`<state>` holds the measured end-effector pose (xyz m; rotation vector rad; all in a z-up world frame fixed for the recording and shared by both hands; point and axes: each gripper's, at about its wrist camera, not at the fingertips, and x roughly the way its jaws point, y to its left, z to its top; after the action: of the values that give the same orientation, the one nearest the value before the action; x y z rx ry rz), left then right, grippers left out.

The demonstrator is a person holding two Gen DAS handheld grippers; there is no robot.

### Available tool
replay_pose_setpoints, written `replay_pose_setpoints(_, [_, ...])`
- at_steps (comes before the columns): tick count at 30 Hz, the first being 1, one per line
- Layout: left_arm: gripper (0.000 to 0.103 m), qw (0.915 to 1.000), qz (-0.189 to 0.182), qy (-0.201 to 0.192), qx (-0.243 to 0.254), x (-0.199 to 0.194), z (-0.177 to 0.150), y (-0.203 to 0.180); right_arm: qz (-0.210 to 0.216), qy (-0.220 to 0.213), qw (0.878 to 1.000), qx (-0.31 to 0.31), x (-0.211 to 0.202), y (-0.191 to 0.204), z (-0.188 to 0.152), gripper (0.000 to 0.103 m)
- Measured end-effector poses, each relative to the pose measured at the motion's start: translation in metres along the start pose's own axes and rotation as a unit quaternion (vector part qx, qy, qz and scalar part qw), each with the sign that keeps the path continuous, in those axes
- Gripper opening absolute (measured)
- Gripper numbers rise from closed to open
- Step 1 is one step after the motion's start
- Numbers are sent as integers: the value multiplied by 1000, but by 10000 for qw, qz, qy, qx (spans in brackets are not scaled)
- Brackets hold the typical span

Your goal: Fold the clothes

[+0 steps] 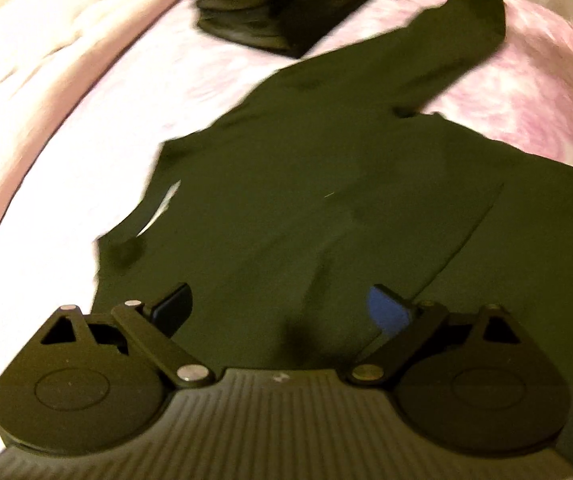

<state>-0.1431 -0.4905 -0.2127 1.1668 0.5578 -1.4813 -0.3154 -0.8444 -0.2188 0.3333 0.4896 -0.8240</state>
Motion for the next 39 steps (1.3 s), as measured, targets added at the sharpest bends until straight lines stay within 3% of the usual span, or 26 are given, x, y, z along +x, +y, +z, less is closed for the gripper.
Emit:
replay_pose_setpoints(3, [92, 9989, 70, -120, -455, -22, -33, 35, 886, -715, 9887, -976, -57, 119, 11, 2])
replay_pose_setpoints(5, [92, 9965, 276, -103, -779, -38, -60, 60, 1663, -840, 9752, -1195, -86, 196, -4, 2])
replay_pose_setpoints(7, [92, 9933, 448, -20, -1066, -50, -91, 86, 2428, -809, 9538, -1572, -100, 269, -37, 6])
replay_pose_setpoints(9, [92, 9904, 571, 120, -1253, -58, -122, 109, 3061, -517, 9223, -2303, -100, 339, -87, 86])
replay_pose_setpoints(11, [90, 9884, 665, 237, -1348, -62, -151, 127, 3392, -360, 8989, -2750, -102, 378, -132, 88])
replay_pose_setpoints(12, [89, 9878, 695, 275, -1369, -63, -163, 134, 3405, -148, 8940, -2907, -102, 389, -149, 88])
replay_pose_setpoints(15, [85, 9877, 712, 359, -1344, -54, -186, 149, 3337, 491, 8923, -3000, -102, 385, -179, 88])
replay_pose_setpoints(18, [81, 9919, 663, 261, -1049, -34, -183, 153, 3022, 949, 8904, -3269, -102, 354, -195, 88])
replay_pose_setpoints(23, [81, 9966, 280, -220, -745, 10, -143, 157, 1981, 1427, 9121, -3293, -74, 282, -190, 88])
replay_pose_setpoints(25, [79, 9928, 2, -349, -1145, 29, -122, 172, 1656, 1489, 9188, -3259, -63, 255, -180, 88])
replay_pose_setpoints(27, [76, 9806, -293, -494, -1873, 45, -106, 192, 1464, 1494, 9205, -3302, -54, 235, -170, 88])
replay_pose_setpoints(28, [74, 9732, -385, -552, -2199, 54, -101, 201, 1445, 1500, 9203, -3313, -51, 225, -166, 88])
replay_pose_setpoints(30, [72, 9668, -361, -520, -2474, 76, -92, 212, 1392, 1466, 9206, -3340, -40, 210, -164, 88])
replay_pose_setpoints(32, [64, 9613, -384, -423, -2696, 97, -90, 221, 1319, 1445, 9205, -3382, -29, 200, -162, 88])
replay_pose_setpoints(34, [57, 9489, -659, -336, -3068, 114, -92, 232, 1241, 1490, 9195, -3418, -15, 193, -165, 88])
replay_pose_setpoints(35, [42, 9451, -770, -258, -3166, 120, -92, 235, 1194, 1530, 9194, -3420, -8, 190, -167, 88])
replay_pose_setpoints(37, [23, 9468, -815, -59, -3112, 129, -90, 238, 1108, 1621, 9211, -3363, 4, 187, -171, 88])
replay_pose_setpoints(39, [13, 9578, -783, -65, -2767, 127, -84, 236, 1070, 1722, 9241, -3241, 12, 186, -171, 88])
